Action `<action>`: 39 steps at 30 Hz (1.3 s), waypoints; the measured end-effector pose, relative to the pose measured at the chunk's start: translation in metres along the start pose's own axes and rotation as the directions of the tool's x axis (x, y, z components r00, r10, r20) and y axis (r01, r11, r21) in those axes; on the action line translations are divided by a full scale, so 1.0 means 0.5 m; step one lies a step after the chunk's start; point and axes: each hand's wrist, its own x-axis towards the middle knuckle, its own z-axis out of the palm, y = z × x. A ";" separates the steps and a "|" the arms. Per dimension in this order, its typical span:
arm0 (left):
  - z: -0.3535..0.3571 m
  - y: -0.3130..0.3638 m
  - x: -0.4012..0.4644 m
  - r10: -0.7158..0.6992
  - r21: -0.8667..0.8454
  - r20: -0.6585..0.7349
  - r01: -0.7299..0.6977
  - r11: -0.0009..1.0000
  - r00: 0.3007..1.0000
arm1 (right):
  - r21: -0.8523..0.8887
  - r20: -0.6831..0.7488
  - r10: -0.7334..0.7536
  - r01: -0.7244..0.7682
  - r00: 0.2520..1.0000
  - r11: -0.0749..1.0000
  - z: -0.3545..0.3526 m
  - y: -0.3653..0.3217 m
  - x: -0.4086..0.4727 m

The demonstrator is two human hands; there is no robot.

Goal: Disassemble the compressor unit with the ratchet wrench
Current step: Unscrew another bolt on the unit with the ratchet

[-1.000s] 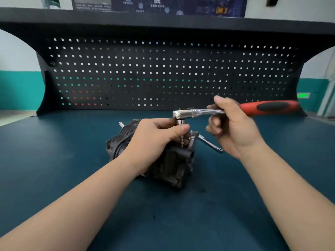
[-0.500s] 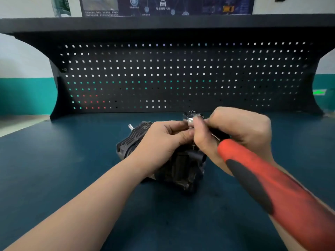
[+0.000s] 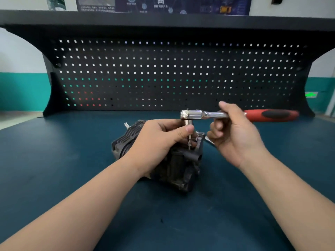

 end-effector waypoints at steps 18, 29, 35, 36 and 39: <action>0.002 -0.004 0.001 0.013 0.056 0.042 -0.015 0.998 0.999 | 0.033 0.045 0.184 -0.185 0.982 0.982 -0.013 -0.009 0.010; 0.005 0.005 -0.005 0.022 0.083 0.071 -0.028 0.996 0.997 | -0.564 0.413 -0.731 0.783 0.543 0.263 0.039 -0.024 -0.080; 0.007 0.005 -0.008 0.078 0.116 0.045 -0.082 0.990 0.996 | -0.561 0.405 -0.742 0.786 0.534 0.260 0.028 -0.024 -0.068; 0.007 0.004 -0.006 0.078 0.117 0.034 -0.081 0.990 0.996 | -0.555 0.288 -0.682 0.697 0.673 0.453 0.021 -0.031 -0.052; 0.010 0.003 -0.005 0.076 0.103 0.013 -0.077 0.992 0.997 | -0.210 0.037 -0.113 0.119 0.993 0.970 0.000 -0.040 -0.011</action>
